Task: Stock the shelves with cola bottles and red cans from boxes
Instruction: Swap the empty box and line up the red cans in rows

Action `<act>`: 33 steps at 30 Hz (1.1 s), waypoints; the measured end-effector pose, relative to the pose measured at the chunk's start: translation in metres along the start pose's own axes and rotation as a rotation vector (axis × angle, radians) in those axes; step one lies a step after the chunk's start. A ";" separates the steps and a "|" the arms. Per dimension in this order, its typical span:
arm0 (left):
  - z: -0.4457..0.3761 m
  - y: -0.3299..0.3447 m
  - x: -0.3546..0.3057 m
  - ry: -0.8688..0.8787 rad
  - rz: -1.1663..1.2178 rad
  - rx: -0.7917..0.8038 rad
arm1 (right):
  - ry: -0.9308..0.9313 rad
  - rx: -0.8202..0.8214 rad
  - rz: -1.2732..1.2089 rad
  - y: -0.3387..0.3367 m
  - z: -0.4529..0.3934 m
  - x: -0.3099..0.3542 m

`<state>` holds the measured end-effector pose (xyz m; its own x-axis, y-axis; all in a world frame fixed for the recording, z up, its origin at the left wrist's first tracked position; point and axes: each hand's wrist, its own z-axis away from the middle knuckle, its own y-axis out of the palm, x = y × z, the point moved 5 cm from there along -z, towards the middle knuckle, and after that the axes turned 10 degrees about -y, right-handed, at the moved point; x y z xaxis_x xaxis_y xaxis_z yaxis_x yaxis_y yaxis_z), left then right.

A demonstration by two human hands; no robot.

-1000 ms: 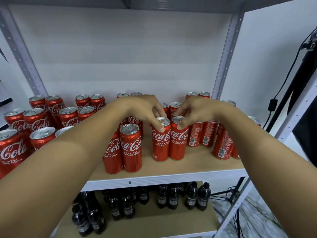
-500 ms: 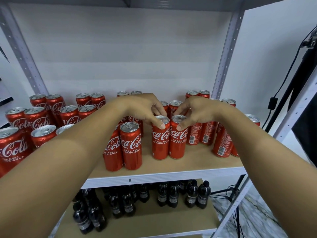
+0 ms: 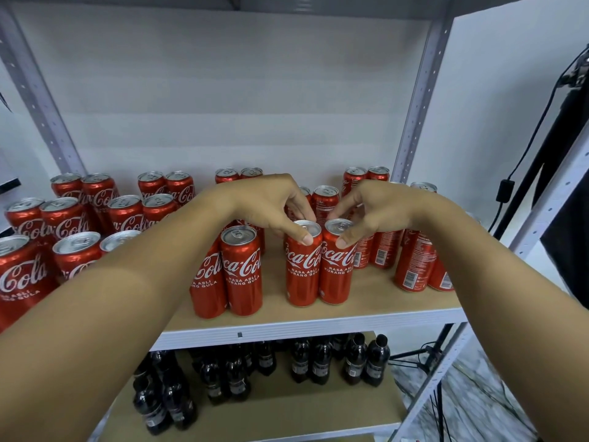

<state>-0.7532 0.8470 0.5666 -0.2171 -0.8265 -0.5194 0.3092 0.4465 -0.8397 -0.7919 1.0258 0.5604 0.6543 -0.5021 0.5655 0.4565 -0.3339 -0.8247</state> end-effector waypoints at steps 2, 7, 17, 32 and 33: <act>0.000 0.002 -0.001 0.006 0.017 0.005 | -0.010 0.005 0.011 0.000 0.003 0.002; 0.001 0.006 -0.005 0.024 0.047 0.024 | -0.009 0.019 0.022 -0.001 0.009 0.005; 0.001 0.009 -0.002 0.016 0.104 0.039 | -0.024 0.038 0.001 0.001 0.014 0.007; -0.001 0.006 -0.005 -0.022 0.107 0.091 | 0.010 0.070 -0.045 0.002 0.010 0.002; -0.002 0.004 -0.005 -0.022 0.123 0.080 | 0.006 0.053 -0.054 0.000 0.009 0.003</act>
<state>-0.7530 0.8531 0.5657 -0.1529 -0.7747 -0.6135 0.4056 0.5169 -0.7538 -0.7845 1.0316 0.5621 0.6243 -0.4894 0.6089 0.5224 -0.3180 -0.7912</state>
